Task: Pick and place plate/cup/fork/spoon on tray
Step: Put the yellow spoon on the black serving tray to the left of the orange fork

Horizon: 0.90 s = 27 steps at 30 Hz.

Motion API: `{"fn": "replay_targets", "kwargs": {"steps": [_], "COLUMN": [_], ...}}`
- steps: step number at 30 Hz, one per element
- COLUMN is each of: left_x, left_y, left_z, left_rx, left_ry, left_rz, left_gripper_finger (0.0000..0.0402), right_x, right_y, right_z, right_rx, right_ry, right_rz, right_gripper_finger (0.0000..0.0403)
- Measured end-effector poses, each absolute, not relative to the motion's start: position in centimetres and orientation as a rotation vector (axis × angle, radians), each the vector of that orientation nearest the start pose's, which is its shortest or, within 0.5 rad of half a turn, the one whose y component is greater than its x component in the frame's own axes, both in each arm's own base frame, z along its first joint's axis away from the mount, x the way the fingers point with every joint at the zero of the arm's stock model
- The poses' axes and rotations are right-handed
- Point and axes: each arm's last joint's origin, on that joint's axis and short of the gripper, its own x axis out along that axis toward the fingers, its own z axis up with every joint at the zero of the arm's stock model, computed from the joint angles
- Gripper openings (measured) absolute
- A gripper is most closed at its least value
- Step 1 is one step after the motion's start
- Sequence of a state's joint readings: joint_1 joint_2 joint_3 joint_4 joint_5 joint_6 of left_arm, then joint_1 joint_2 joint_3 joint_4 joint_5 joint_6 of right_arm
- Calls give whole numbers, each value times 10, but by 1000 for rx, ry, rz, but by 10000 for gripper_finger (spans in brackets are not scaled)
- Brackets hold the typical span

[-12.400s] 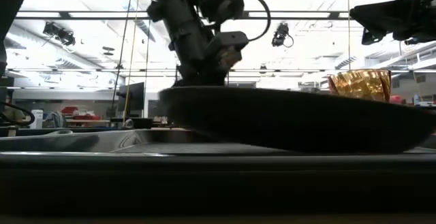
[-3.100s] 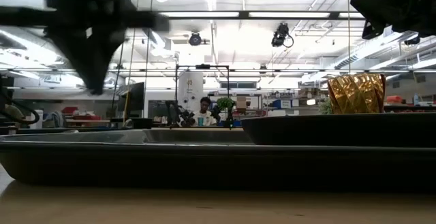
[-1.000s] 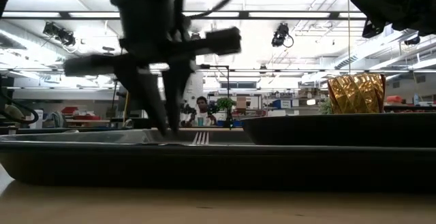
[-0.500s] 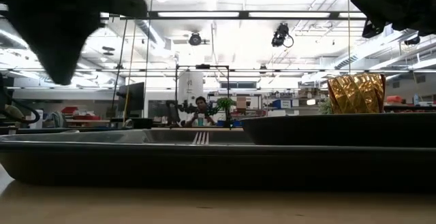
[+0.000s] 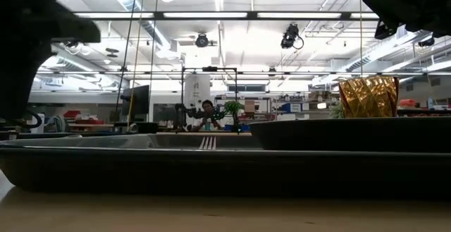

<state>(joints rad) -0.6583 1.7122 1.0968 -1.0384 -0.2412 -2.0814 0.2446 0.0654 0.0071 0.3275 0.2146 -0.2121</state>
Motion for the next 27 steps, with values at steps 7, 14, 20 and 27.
{"fn": "replay_targets", "kwargs": {"steps": [7,14,20,27], "left_x": [216,218,219,216], "left_y": [-155,-151,-148,-141], "left_z": [156,150,139,130], "left_rx": [-994,-1022,-1069,-1105], "left_ry": [1058,1050,1035,1023], "left_rz": [1162,1162,1144,1157], "left_gripper_finger": [91,167,159,110], "right_x": [96,96,96,96], "right_y": [18,18,18,18], "right_z": [192,192,192,192], "right_rx": [-150,-150,-150,-149], "right_ry": [-264,-264,-264,-264], "right_rz": [2,2,2,2], "right_gripper_finger": [45,45,45,45]}}
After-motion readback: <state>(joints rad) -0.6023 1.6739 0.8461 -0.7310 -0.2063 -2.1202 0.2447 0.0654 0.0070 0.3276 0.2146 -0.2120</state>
